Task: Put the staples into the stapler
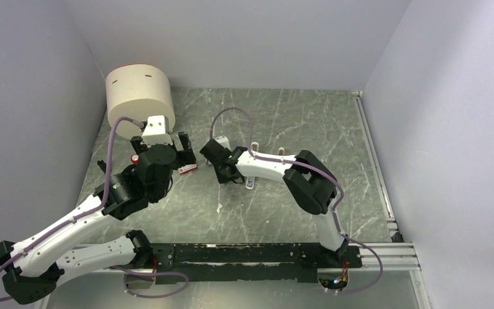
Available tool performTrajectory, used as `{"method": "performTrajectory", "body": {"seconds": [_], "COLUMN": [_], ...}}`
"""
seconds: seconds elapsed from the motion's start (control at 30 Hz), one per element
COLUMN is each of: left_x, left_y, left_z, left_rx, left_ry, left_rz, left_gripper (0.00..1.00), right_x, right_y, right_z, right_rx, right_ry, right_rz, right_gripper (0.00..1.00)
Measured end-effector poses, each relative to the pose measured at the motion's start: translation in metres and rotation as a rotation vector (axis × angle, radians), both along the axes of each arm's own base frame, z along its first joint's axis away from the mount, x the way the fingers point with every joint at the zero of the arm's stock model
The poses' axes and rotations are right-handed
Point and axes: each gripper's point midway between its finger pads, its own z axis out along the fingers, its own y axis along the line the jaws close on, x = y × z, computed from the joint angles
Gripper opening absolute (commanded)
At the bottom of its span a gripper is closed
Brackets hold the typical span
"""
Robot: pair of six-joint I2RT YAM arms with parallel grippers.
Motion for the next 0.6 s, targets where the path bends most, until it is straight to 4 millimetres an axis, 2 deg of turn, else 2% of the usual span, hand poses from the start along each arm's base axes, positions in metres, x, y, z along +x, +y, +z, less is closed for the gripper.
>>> {"method": "performTrajectory", "body": {"seconds": [0.13, 0.27, 0.33, 0.6], "left_x": [0.0, -0.001, -0.002, -0.002], "left_y": [0.0, 0.002, 0.002, 0.002], "left_z": [0.0, 0.0, 0.0, -0.001], "left_rx": [-0.007, -0.011, -0.011, -0.011], "left_ry": [-0.002, -0.003, -0.003, -0.003], "left_rz": [0.001, 0.001, 0.001, 0.001], "left_gripper": [0.97, 0.97, 0.97, 0.97], "right_x": [-0.008, -0.011, -0.011, -0.012], "right_y": [-0.008, -0.011, -0.012, -0.016], "right_z": [-0.004, -0.006, -0.006, -0.005], "right_rx": [-0.005, -0.011, -0.013, -0.035], "right_ry": [0.022, 0.032, 0.034, 0.048], "right_rz": [-0.022, -0.036, -0.042, -0.066], "right_gripper": [0.25, 0.37, 0.39, 0.35]}}
